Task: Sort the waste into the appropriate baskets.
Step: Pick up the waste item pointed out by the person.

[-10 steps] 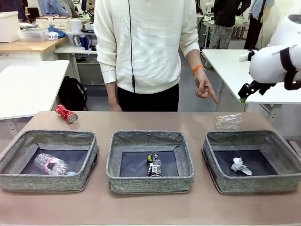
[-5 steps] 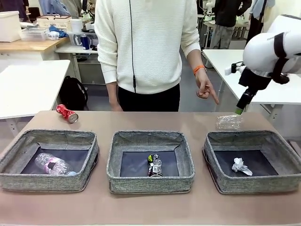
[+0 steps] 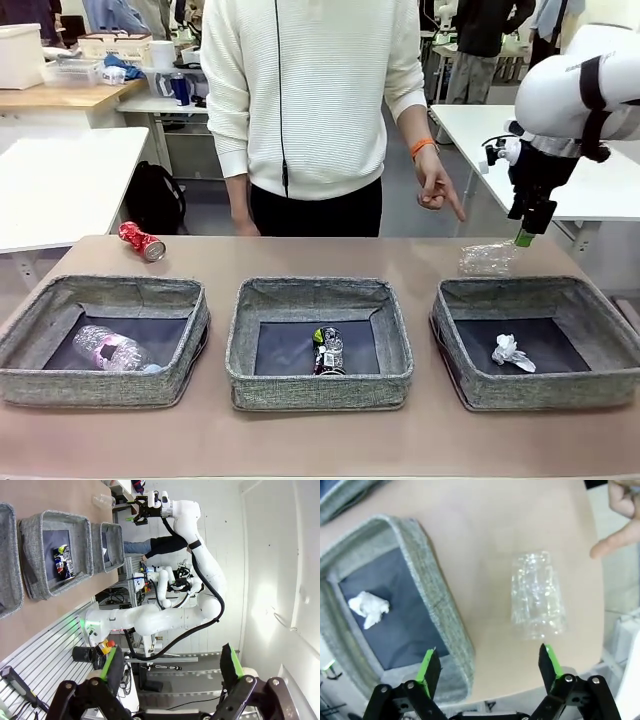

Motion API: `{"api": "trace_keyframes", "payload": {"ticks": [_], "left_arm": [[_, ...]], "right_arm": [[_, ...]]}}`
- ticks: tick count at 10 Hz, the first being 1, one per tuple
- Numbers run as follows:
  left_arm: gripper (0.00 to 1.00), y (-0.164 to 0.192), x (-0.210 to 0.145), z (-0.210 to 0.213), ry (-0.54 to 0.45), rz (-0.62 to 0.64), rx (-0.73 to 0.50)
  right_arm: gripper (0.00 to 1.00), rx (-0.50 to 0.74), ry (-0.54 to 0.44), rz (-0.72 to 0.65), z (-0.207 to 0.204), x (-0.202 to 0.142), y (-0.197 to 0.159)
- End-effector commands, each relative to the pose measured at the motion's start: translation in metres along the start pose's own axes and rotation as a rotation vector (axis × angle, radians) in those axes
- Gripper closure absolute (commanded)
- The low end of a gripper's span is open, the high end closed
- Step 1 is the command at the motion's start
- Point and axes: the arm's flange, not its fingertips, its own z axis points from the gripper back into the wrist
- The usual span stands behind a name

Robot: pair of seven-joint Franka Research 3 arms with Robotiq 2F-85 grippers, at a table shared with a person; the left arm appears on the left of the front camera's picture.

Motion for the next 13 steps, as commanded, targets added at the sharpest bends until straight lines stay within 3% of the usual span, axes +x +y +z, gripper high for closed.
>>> {"api": "trace_keyframes", "payload": {"ticks": [1, 2, 6, 13], "left_arm": [[0.0, -0.007, 0.0, -0.002, -0.004, -0.002, -0.024], [0.0, -0.007, 0.0, -0.002, -0.004, -0.002, -0.024], [0.0, -0.007, 0.0, -0.002, -0.004, -0.002, -0.024], [0.0, -0.007, 0.0, -0.002, -0.004, -0.002, -0.024]], "right_arm": [[0.0, 0.012, 0.004, 0.093, -0.014, 0.008, -0.008], [0.0, 0.011, 0.001, 0.147, -0.024, 0.012, -0.021], [0.0, 0.011, 0.042, 0.141, -0.054, 0.013, -0.056], [0.0, 0.028, 0.026, 0.112, -0.114, 0.003, -0.079]]}}
